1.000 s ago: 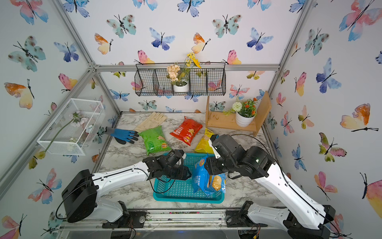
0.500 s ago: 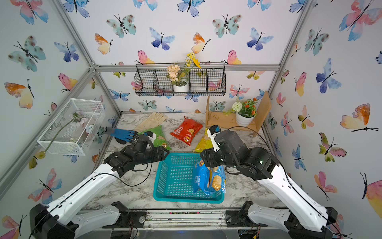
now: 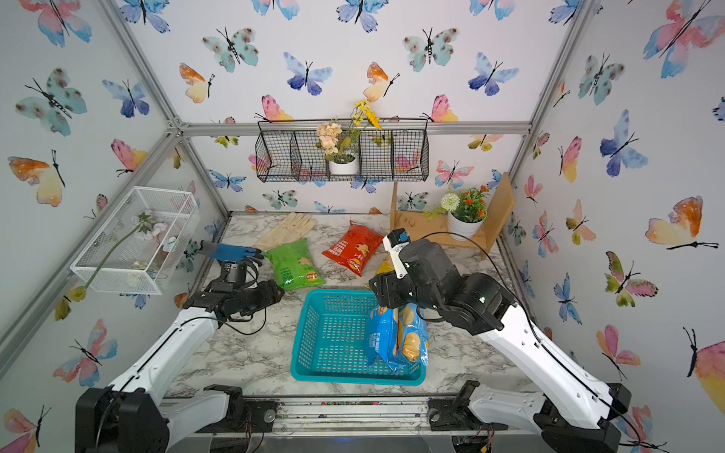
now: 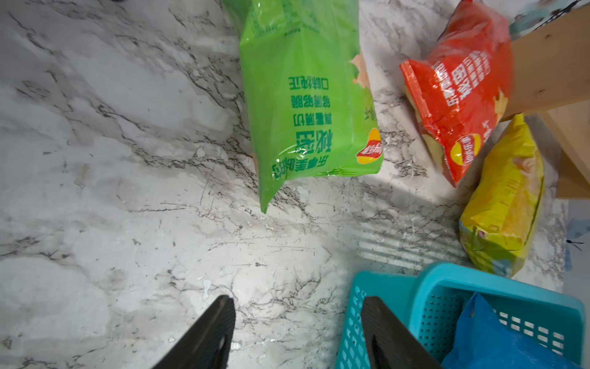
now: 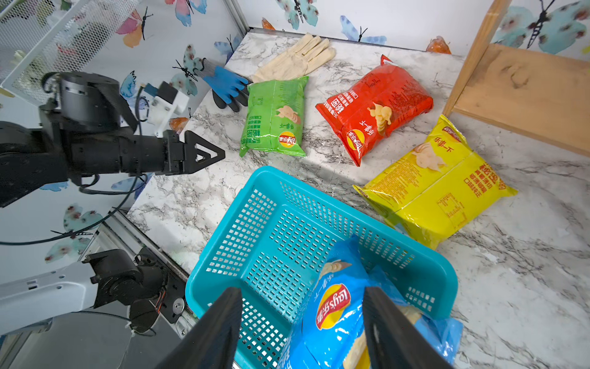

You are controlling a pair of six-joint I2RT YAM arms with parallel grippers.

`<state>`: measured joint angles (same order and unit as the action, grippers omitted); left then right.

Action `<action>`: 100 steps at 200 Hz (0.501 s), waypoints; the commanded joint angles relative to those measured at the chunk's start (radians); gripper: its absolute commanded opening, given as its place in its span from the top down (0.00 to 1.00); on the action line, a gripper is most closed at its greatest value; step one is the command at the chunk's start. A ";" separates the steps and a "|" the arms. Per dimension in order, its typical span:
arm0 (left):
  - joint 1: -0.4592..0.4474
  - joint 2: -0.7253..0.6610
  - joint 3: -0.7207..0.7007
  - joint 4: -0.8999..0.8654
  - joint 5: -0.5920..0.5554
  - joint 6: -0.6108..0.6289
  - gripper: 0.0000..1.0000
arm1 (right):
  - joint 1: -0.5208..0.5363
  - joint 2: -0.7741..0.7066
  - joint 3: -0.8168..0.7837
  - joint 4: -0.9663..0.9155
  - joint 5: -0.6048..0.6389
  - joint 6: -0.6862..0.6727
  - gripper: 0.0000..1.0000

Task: Put the potato chips into the basket
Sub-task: Pick up the potato chip from the center of the board.

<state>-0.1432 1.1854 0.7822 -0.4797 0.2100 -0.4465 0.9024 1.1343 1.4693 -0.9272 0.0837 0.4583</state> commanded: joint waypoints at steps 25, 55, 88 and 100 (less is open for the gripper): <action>0.013 0.143 0.043 0.062 -0.026 0.065 0.38 | -0.003 -0.024 0.014 0.008 -0.018 -0.006 0.35; 0.015 0.217 0.055 0.101 -0.025 0.061 0.41 | -0.003 -0.031 0.008 0.013 -0.021 -0.004 0.35; 0.015 0.247 0.044 0.160 -0.030 0.058 0.41 | -0.003 -0.030 0.006 0.011 -0.024 -0.004 0.34; 0.015 0.264 0.047 0.167 -0.035 0.061 0.42 | -0.003 -0.030 0.008 0.008 -0.023 -0.006 0.35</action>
<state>-0.1326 1.4231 0.8257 -0.3561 0.2031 -0.4026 0.9024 1.1156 1.4693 -0.9268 0.0776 0.4587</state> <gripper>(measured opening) 0.588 0.655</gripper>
